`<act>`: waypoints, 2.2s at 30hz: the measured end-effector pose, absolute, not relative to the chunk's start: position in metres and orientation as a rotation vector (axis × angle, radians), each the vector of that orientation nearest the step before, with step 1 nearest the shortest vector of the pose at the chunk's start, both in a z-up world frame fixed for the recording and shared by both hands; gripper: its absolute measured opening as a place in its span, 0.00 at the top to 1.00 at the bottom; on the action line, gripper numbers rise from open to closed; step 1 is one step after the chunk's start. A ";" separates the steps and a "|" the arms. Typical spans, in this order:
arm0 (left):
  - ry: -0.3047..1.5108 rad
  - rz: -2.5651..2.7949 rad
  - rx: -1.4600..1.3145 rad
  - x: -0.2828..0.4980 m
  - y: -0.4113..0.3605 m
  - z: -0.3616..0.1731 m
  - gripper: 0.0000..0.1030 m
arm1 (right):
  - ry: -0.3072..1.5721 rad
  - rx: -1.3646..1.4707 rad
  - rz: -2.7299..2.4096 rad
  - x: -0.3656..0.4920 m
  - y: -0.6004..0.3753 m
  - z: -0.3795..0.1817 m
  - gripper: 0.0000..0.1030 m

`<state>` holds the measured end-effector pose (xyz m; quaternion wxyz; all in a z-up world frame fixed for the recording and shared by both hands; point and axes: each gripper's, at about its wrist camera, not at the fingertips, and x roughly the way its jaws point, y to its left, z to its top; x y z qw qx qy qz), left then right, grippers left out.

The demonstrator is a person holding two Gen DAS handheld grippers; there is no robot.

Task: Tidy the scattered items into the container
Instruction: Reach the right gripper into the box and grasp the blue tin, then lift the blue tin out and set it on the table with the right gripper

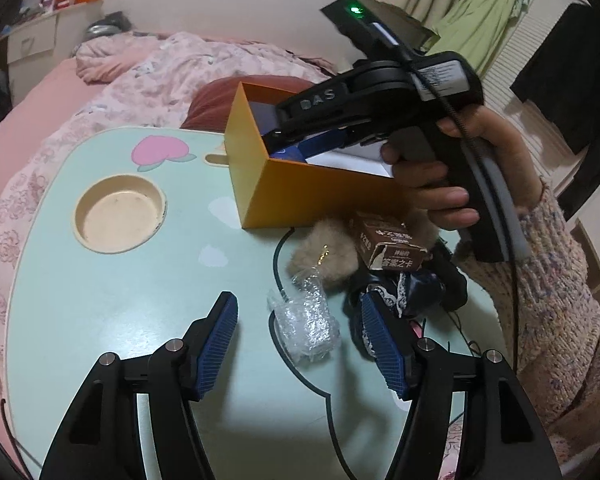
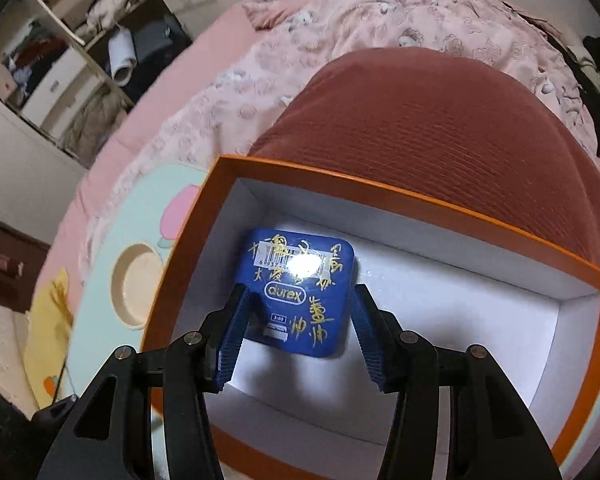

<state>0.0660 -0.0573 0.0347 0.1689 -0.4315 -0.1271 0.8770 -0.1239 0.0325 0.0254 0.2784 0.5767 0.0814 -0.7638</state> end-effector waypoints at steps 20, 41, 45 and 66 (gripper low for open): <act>-0.396 2.498 -1.229 0.066 -0.065 0.034 0.38 | 0.089 1.569 -2.145 -0.128 0.064 0.023 0.35; -0.435 2.529 -1.244 0.065 -0.068 0.034 0.32 | -0.084 1.196 -2.332 -0.005 0.167 0.088 0.35; -0.433 2.532 -1.243 0.066 -0.068 0.035 0.31 | -0.098 1.252 -2.328 0.013 0.176 0.072 0.35; -0.339 2.539 -1.241 0.097 -0.037 0.033 0.28 | 0.186 1.226 -2.366 0.067 0.160 0.029 0.34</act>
